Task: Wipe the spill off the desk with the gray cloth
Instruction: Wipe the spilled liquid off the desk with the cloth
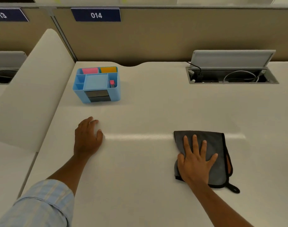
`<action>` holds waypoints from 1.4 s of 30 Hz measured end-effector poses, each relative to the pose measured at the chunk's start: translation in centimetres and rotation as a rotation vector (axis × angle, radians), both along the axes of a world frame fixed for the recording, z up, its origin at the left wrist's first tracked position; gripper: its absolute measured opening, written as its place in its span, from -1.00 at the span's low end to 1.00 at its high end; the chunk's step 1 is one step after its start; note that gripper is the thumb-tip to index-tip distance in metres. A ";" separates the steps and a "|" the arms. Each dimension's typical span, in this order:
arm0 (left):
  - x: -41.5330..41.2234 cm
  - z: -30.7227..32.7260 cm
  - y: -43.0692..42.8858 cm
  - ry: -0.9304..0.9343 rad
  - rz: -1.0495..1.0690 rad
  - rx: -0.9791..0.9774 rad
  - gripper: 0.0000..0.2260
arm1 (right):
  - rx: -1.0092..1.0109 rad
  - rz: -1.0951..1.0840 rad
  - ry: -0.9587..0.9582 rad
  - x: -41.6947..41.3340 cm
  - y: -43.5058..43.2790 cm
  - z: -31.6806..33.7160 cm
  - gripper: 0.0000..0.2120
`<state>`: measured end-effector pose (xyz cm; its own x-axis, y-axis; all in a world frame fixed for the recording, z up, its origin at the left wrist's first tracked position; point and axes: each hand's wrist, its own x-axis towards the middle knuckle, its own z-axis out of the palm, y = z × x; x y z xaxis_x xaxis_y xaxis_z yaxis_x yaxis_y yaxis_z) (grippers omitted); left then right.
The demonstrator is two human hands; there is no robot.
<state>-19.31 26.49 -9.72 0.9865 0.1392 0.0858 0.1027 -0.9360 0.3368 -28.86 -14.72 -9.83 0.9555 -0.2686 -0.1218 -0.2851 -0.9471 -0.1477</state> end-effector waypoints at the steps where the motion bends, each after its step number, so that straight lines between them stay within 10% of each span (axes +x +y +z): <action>1: 0.0 0.0 0.0 0.004 0.000 0.001 -0.56 | 0.001 0.000 0.006 -0.1 0.8 0.0 -0.33; 19: -3.3 2.9 -6.4 -0.028 0.089 -0.293 -0.48 | 0.149 0.392 0.108 -2.8 8.6 2.5 -0.29; 26: -9.9 5.5 -16.8 0.236 0.109 -0.259 -0.59 | 0.078 0.042 -0.193 -4.1 0.2 5.5 -0.49; 42: -12.3 8.3 -22.9 0.597 0.242 -0.341 -0.68 | 0.113 0.025 0.189 -4.5 -2.7 6.4 -0.57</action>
